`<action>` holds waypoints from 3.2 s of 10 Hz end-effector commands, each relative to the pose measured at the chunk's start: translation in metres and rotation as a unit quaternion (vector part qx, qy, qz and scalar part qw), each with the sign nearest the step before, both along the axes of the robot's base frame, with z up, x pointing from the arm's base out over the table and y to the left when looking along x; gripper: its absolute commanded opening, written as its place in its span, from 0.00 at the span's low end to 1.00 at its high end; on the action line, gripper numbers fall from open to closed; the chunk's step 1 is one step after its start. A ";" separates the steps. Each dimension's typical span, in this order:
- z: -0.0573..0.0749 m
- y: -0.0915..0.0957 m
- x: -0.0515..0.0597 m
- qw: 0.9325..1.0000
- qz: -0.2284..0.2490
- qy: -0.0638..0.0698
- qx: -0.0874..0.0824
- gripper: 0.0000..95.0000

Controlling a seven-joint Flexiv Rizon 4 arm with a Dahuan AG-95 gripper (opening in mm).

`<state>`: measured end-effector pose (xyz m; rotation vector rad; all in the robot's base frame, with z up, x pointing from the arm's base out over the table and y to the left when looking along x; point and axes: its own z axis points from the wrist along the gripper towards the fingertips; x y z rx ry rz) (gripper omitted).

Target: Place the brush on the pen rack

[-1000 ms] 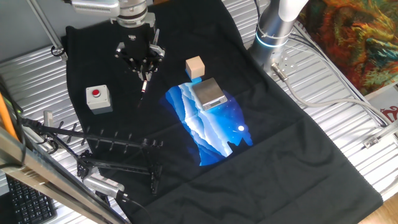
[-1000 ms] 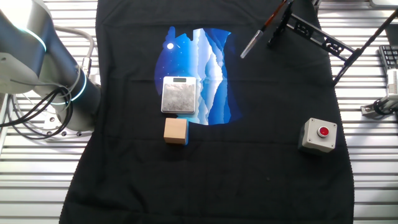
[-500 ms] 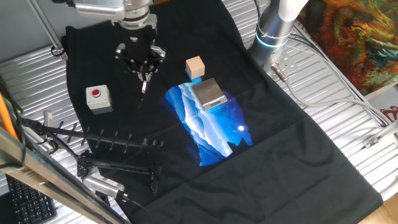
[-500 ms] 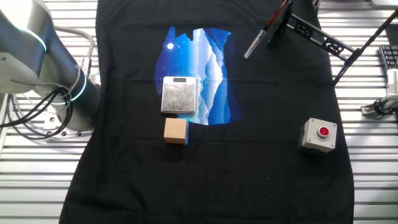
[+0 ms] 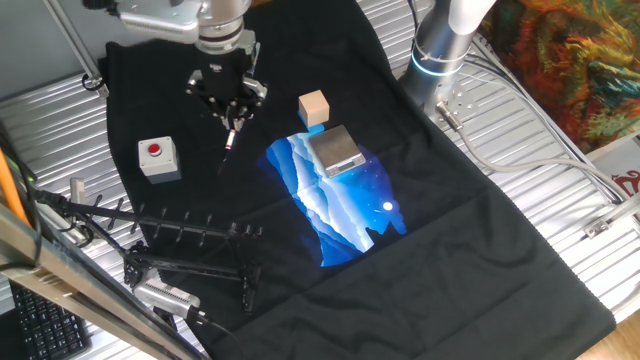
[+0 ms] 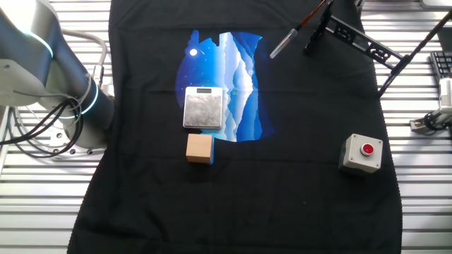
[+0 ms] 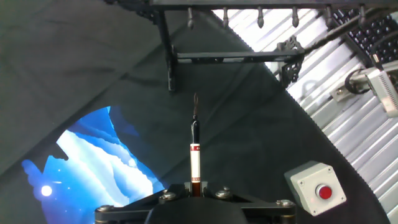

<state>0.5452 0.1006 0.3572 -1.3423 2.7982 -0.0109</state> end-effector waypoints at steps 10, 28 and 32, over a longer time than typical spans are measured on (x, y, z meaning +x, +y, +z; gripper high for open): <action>0.007 0.004 0.055 1.000 0.015 0.002 0.011 0.00; -0.003 0.000 0.097 1.000 -0.008 -0.003 0.014 0.00; -0.003 0.001 0.100 1.000 -0.014 -0.008 0.017 0.00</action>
